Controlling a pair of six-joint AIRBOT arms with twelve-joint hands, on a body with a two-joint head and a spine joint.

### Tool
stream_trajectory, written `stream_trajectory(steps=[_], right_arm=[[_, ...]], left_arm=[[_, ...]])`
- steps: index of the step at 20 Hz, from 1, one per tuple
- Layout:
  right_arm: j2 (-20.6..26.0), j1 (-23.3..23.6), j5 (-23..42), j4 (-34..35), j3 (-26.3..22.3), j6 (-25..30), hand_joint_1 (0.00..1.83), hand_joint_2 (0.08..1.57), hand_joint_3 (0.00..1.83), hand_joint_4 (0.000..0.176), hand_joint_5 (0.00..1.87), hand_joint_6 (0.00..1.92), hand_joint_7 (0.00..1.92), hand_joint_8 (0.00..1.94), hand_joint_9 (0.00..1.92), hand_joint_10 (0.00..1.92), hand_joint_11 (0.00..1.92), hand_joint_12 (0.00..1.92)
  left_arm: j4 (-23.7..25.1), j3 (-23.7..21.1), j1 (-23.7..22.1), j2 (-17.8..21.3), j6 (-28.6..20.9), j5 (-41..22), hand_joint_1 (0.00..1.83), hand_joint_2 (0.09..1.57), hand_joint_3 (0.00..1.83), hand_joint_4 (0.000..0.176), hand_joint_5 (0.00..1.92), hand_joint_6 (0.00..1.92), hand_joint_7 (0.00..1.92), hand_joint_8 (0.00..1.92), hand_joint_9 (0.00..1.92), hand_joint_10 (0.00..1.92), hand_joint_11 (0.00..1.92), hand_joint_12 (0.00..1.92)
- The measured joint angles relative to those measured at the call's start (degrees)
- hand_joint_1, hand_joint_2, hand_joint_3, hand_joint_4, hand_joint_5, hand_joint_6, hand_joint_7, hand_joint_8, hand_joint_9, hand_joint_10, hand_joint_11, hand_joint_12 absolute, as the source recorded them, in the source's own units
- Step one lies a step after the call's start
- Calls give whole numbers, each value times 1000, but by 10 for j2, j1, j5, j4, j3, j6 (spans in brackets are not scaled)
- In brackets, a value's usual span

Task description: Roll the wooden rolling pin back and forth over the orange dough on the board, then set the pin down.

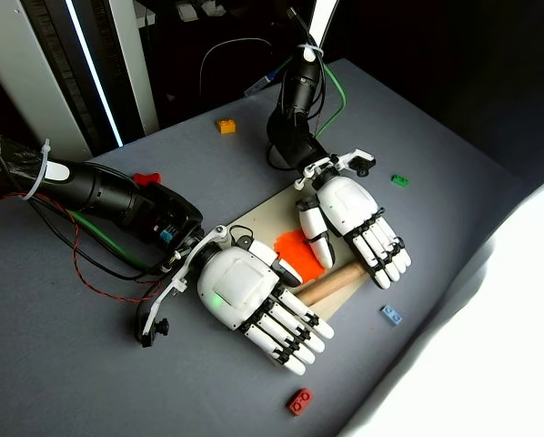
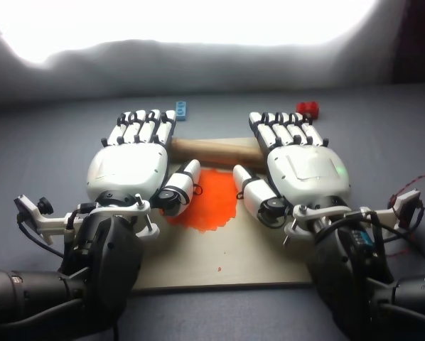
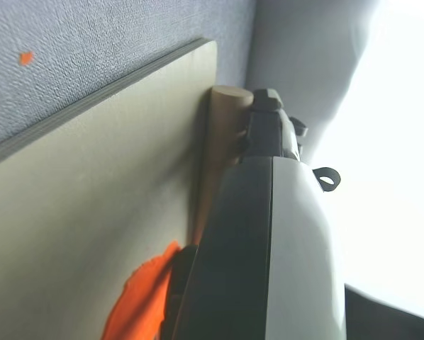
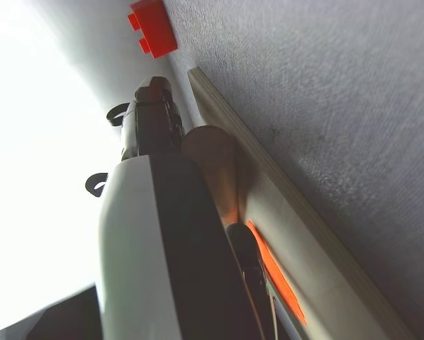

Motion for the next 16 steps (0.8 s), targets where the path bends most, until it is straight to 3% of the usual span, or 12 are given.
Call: stream_trajectory(steps=[16], right_arm=[[1,-6,12,-3,-21,-7,0,1571,38,0,77,0,88,0,72,0,0,148]], left_arm=[[28,10,-6,8,9,55,0,1538,3,0,0,0,0,0,0,0,0,0]])
